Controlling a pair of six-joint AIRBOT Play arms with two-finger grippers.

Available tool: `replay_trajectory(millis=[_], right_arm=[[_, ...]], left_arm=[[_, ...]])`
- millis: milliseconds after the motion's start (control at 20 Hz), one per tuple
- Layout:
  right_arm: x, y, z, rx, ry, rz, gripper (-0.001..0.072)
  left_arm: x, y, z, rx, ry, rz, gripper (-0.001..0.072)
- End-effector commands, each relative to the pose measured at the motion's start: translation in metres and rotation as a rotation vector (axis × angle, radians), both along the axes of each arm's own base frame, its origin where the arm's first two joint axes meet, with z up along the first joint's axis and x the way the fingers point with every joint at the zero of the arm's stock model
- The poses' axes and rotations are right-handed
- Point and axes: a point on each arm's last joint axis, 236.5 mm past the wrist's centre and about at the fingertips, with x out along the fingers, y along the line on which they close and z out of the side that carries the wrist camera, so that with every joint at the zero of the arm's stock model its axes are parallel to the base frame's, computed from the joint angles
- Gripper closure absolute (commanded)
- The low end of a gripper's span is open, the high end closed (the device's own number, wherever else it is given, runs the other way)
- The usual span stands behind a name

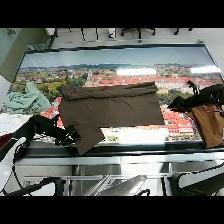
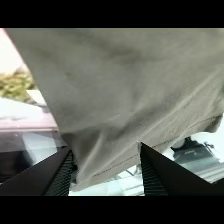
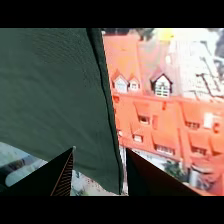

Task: Fold the shirts.

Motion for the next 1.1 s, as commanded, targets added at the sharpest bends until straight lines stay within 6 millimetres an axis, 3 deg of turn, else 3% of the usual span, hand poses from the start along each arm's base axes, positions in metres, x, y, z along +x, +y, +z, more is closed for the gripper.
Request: replay_trajectory(millis=[0, 100, 150, 200, 250, 450, 550, 600, 950, 1000, 1050], right_arm=[[0.002, 0.0, 0.0, -0.003, -0.009, 0.001, 0.0335], [0.003, 0.0, -0.003, -0.003, -0.007, -0.003, 0.0334], [0.002, 0.0, -0.006, 0.0, 0.0, -0.003, 0.0334], [0.002, 0.0, -0.009, 0.003, 0.007, -0.003, 0.0335], [0.0, 0.001, -0.012, 0.008, 0.017, -0.004, 0.0335], [-0.012, 0.01, -0.029, 0.039, 0.08, 0.012, 0.0334], [-0.019, 0.015, -0.039, 0.055, 0.113, 0.019, 0.0335], [-0.022, 0.018, -0.043, 0.064, 0.129, 0.023, 0.0334], [-0.029, 0.047, -0.055, 0.077, 0.146, 0.089, 0.0346], [-0.029, 0.058, -0.05, 0.104, 0.132, 0.12, 0.0455], [-0.029, 0.07, -0.042, 0.147, 0.119, 0.141, 0.0677]], left_arm=[[0.003, 0.009, -0.007, 0.016, -0.011, 0.027, 0.0234], [0.022, 0.012, -0.013, 0.059, -0.088, 0.049, 0.0237], [0.03, 0.012, -0.016, 0.077, -0.123, 0.052, 0.0345], [0.037, 0.01, -0.017, 0.09, -0.153, 0.055, 0.0547], [0.045, 0.004, -0.017, 0.086, -0.182, 0.067, 0.0581], [0.057, -0.011, -0.009, 0.081, -0.23, 0.032, 0.0584], [0.064, -0.01, 0.003, 0.063, -0.233, 0.027, 0.0607], [0.067, -0.009, 0.01, 0.052, -0.231, 0.024, 0.0688], [0.094, 0.001, 0.062, 0.072, -0.37, -0.005, 0.0689], [0.095, 0.002, 0.067, 0.078, -0.382, -0.013, 0.0688], [0.096, 0.002, 0.072, 0.08, -0.392, -0.02, 0.0688]])
